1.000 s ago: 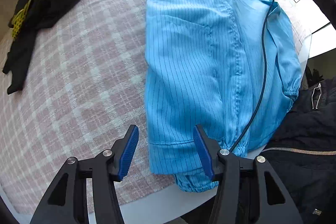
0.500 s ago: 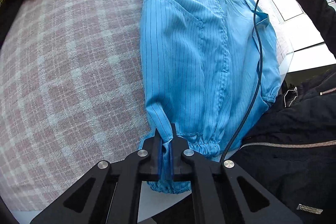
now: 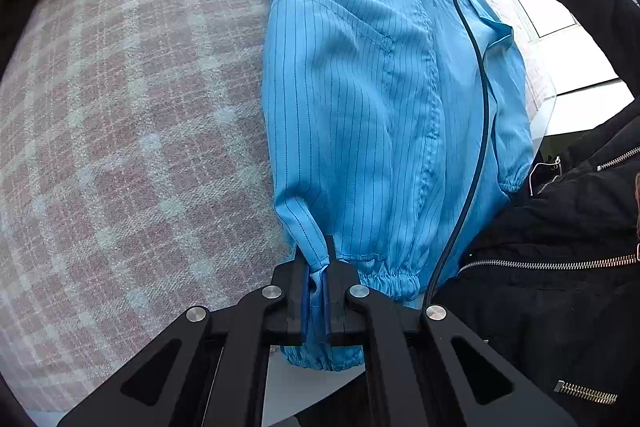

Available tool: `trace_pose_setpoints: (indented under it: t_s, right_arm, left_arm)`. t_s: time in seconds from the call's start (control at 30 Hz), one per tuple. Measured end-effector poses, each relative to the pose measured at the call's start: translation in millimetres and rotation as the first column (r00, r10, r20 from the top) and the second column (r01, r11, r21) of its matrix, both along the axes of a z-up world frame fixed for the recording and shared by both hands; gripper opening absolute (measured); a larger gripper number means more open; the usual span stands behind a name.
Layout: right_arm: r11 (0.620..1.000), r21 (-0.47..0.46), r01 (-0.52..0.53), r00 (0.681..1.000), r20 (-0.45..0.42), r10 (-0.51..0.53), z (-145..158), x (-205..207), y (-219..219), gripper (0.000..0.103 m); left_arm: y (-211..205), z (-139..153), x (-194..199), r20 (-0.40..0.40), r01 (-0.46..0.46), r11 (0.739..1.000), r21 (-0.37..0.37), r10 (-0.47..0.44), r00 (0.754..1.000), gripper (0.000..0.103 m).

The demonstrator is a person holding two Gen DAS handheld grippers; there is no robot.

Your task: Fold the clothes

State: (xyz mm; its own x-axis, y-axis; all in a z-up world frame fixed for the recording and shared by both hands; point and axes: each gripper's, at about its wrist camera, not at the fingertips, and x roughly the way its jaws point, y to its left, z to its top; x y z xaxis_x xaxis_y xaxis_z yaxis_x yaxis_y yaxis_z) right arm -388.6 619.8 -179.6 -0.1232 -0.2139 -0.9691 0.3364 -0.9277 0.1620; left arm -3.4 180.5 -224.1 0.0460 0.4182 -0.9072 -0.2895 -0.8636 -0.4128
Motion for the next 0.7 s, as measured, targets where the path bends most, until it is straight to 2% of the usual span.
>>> trace_pose_setpoints:
  t_s: [0.03,0.07,0.1,0.17,0.33,0.37,0.43,0.47,0.53,0.6,0.67,0.7]
  right_arm:
    - [1.000,-0.005,0.005,1.000,-0.024,-0.005,0,0,-2,0.057]
    - [1.000,0.006,-0.001,0.998,-0.057,0.001,2,1,-5,0.036]
    - [1.000,0.017,-0.006,0.996,-0.091,0.008,3,2,-8,0.024]
    - [0.999,0.032,-0.036,0.986,-0.160,0.041,9,5,-17,0.019]
    - [0.995,-0.045,-0.085,0.960,-0.270,0.070,27,9,-16,0.020]
    - [0.996,-0.039,-0.076,0.969,-0.237,0.064,27,6,-14,0.034]
    - [0.999,-0.051,-0.005,0.988,-0.153,-0.002,23,0,1,0.052]
    - [0.995,-0.081,0.050,0.989,-0.135,-0.060,23,-3,14,0.052]
    - [0.966,-0.201,0.165,0.976,-0.108,-0.189,30,-5,43,0.052]
    - [0.904,-0.323,0.280,0.951,-0.037,-0.307,35,-7,70,0.052]
    - [0.844,-0.414,0.341,0.937,0.077,-0.340,23,-10,75,0.052]
    - [0.839,-0.426,0.339,0.940,0.112,-0.323,17,-10,72,0.052]
  left_arm:
    - [-2,0,0,0.001,0.001,1.000,-0.001,-0.001,1.000,0.004]
    - [-3,-1,1,0.002,0.002,1.000,-0.004,-0.002,1.000,0.004]
    - [-5,-2,1,0.003,0.002,1.000,-0.006,-0.002,1.000,0.004]
    - [0,-5,5,0.007,-0.004,1.000,0.000,0.004,1.000,0.004]
    - [-11,-8,12,0.016,-0.003,1.000,0.007,0.002,1.000,0.004]
    - [-11,-7,12,0.017,-0.001,1.000,0.005,0.001,1.000,0.004]
    - [-11,-5,11,0.017,0.003,1.000,0.006,-0.003,1.000,0.004]
    - [-11,-5,11,0.016,0.006,1.000,0.006,-0.007,1.000,0.004]
    - [-11,-6,10,0.019,0.008,1.000,0.008,-0.008,1.000,0.004]
    - [-11,-8,9,0.023,0.009,1.000,0.011,-0.010,1.000,0.004]
    - [-13,-9,9,0.028,0.010,1.000,0.014,-0.011,1.000,0.004]
    - [-14,-9,9,0.029,0.012,1.000,0.014,-0.013,0.999,0.004]
